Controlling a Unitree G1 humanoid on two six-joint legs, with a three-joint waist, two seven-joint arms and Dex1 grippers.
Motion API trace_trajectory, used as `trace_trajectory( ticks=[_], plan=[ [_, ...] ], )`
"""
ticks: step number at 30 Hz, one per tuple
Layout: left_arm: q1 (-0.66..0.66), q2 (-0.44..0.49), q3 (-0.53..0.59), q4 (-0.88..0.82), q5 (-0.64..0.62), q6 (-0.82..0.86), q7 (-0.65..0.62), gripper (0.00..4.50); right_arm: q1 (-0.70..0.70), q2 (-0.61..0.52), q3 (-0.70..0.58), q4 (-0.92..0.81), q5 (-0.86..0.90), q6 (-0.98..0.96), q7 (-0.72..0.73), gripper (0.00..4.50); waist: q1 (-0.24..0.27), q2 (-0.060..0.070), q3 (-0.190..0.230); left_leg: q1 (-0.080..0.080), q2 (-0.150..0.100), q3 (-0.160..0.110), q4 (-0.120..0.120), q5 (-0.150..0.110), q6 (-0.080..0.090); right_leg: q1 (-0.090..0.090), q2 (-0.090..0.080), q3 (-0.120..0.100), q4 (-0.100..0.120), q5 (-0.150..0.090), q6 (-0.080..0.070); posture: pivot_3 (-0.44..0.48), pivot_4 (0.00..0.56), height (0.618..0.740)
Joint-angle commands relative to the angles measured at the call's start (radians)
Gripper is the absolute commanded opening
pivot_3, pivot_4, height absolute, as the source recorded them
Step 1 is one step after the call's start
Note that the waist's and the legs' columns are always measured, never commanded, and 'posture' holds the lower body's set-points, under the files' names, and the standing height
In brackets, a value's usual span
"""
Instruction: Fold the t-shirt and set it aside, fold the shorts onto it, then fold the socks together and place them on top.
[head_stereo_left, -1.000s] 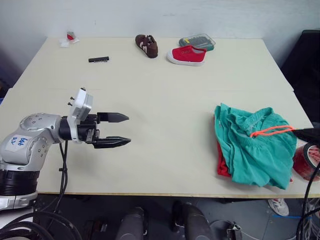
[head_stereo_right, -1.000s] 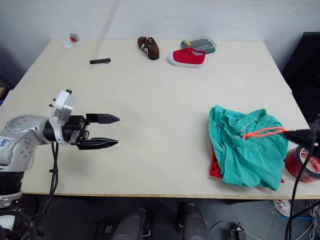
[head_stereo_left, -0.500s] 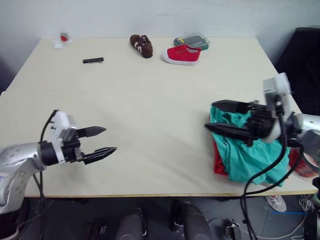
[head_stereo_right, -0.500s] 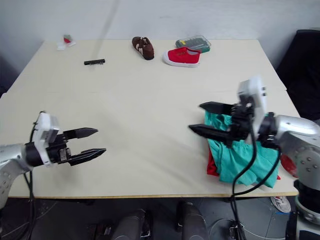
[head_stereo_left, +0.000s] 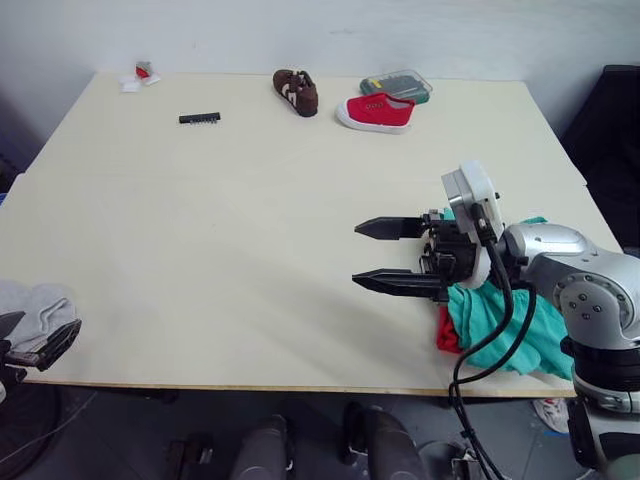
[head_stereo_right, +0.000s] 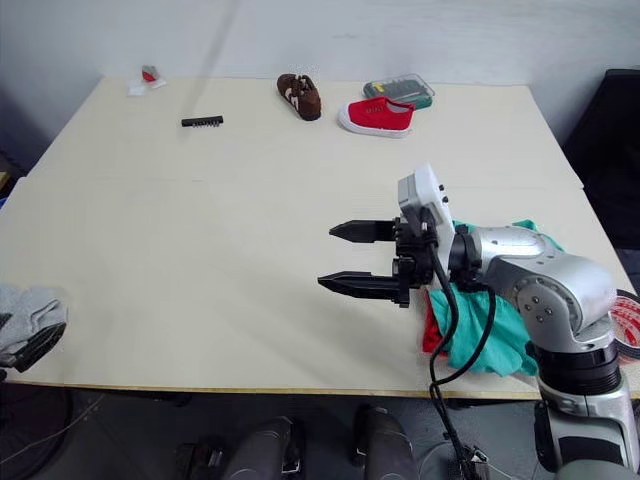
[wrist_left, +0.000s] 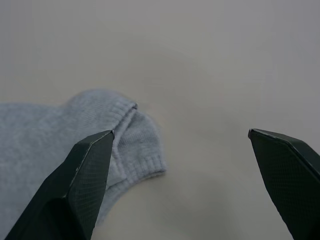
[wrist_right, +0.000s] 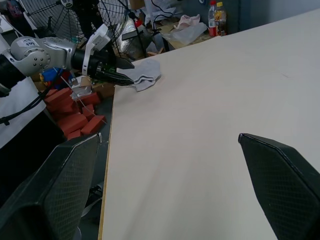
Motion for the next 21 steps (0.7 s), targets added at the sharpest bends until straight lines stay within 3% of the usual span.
trace_trajectory(
  ticks=[1,6,14,17,21],
  plan=[
    [-0.054,0.08,-0.016,0.104,0.03,0.005,0.003,4.5,0.016,0.013,-0.017,-0.047,0.019,-0.013,-0.023,4.48,0.0,0.0,0.0,0.0,0.0,0.0,0.0,0.0,0.0,0.0,0.0,0.0,0.0,0.0,0.0,0.0,0.15,0.74],
    [-0.124,0.173,-0.088,0.28,0.113,-0.024,0.032,4.5,0.042,0.01,-0.027,-0.07,0.023,-0.011,-0.046,4.48,-0.01,0.0,0.0,0.0,0.0,0.002,-0.001,0.0,-0.001,-0.001,0.0,0.0,0.001,0.0,0.0,0.0,0.15,0.74],
    [-0.191,0.182,-0.18,0.372,0.158,0.025,0.063,4.5,0.066,0.007,-0.042,-0.1,0.044,-0.006,-0.085,4.48,-0.024,0.001,0.0,0.0,0.0,0.004,-0.001,0.0,-0.005,-0.002,0.0,0.002,-0.001,0.0,0.0,0.0,0.15,0.74],
    [-0.221,0.188,-0.226,0.389,0.186,0.075,0.098,3.91,0.062,0.001,-0.042,-0.1,0.047,-0.009,-0.084,4.5,-0.02,0.001,0.0,0.001,0.0,0.004,-0.001,0.0,-0.005,-0.001,0.0,0.002,0.001,0.0,0.0,0.0,0.15,0.74],
    [-0.223,0.185,-0.244,0.392,0.205,0.09,0.122,2.63,0.055,-0.012,-0.048,-0.088,0.044,-0.013,-0.074,4.5,-0.021,0.004,-0.001,0.003,0.0,0.005,-0.001,0.0,-0.003,-0.001,0.0,0.004,0.004,0.0,0.0,0.0,0.15,0.74]
  ],
)
